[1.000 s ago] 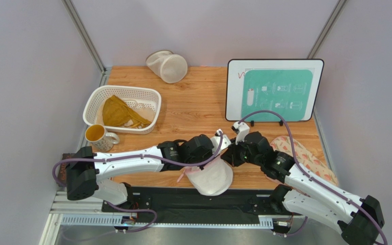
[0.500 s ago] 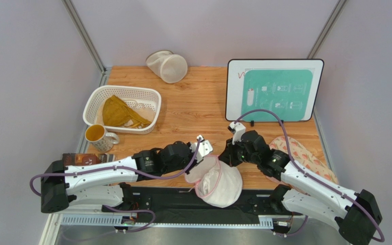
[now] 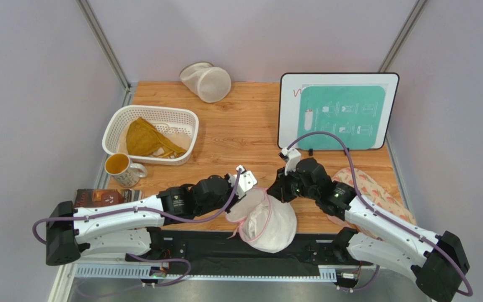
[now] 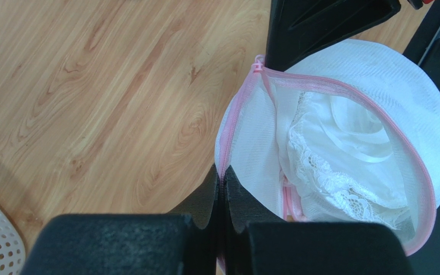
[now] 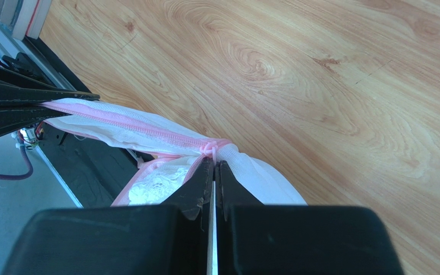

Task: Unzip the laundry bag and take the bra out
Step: Unzip the laundry bag at the center of the board.

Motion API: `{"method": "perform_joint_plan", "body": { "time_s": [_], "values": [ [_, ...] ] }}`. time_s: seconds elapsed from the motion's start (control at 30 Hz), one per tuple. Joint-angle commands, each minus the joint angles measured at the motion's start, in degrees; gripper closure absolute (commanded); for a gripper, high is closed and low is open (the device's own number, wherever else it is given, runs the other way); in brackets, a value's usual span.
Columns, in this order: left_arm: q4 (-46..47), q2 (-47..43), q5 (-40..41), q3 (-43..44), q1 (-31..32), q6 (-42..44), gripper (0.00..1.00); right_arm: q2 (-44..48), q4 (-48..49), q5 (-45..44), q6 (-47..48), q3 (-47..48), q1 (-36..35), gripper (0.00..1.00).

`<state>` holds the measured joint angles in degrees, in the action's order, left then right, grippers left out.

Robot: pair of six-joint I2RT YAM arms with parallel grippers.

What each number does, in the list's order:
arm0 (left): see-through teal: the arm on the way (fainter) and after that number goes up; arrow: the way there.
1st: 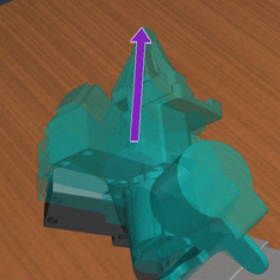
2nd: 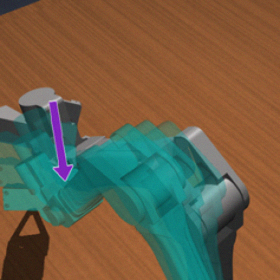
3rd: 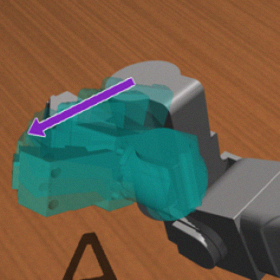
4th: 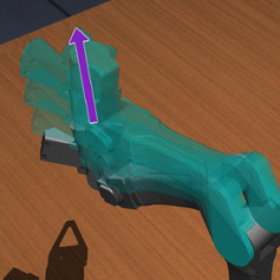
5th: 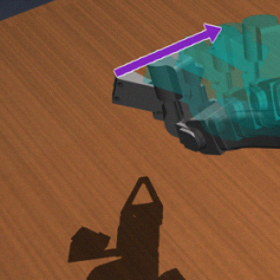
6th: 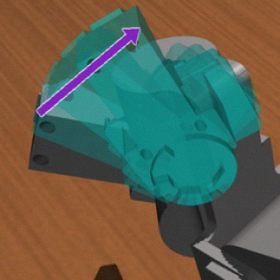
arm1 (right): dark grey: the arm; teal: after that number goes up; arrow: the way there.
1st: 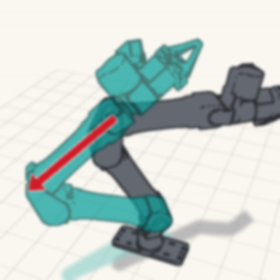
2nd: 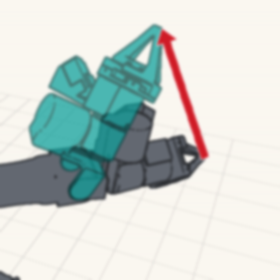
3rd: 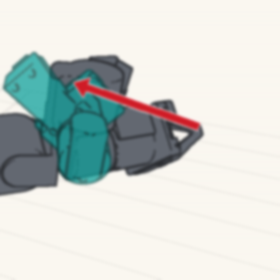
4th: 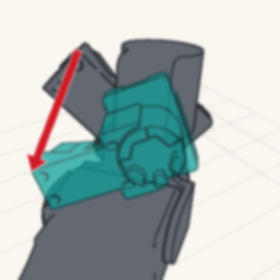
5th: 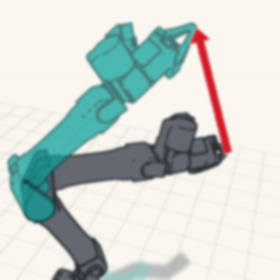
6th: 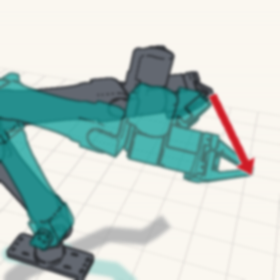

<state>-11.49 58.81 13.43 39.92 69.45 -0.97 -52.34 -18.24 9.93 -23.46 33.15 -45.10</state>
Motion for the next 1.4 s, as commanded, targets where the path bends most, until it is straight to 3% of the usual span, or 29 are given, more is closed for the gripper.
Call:
{"method": "perform_joint_plan", "body": {
  "time_s": [0.0,0.2,0.67,1.0,1.37],
  "values": [
    [-0.9,-3.6,-0.2,2.5,0.1,-0.8,1.0,-1.3,-0.6,-1.9,2.1,3.2,0.7,1.0],
    [-4.3,-7.7,0.2,5.2,0.1,2.3,1.0,-0.3,-0.4,-0.4,2.1,3.2,0.7,1.0],
    [-9.2,-6.3,1.2,12.5,-0.3,10.7,1.0,-0.2,-2.1,4.7,4.9,3.8,0.7,1.0],
    [-14.3,-3.3,-10.0,20.2,-1.9,16.2,1.0,0.7,-2.2,5.7,5.2,2.8,0.7,1.0],
    [-16.8,-4.4,-16.6,24.0,-3.1,18.9,1.0,1.4,-2.9,7.6,6.1,2.2,0.7,1.0]
  ]
}}
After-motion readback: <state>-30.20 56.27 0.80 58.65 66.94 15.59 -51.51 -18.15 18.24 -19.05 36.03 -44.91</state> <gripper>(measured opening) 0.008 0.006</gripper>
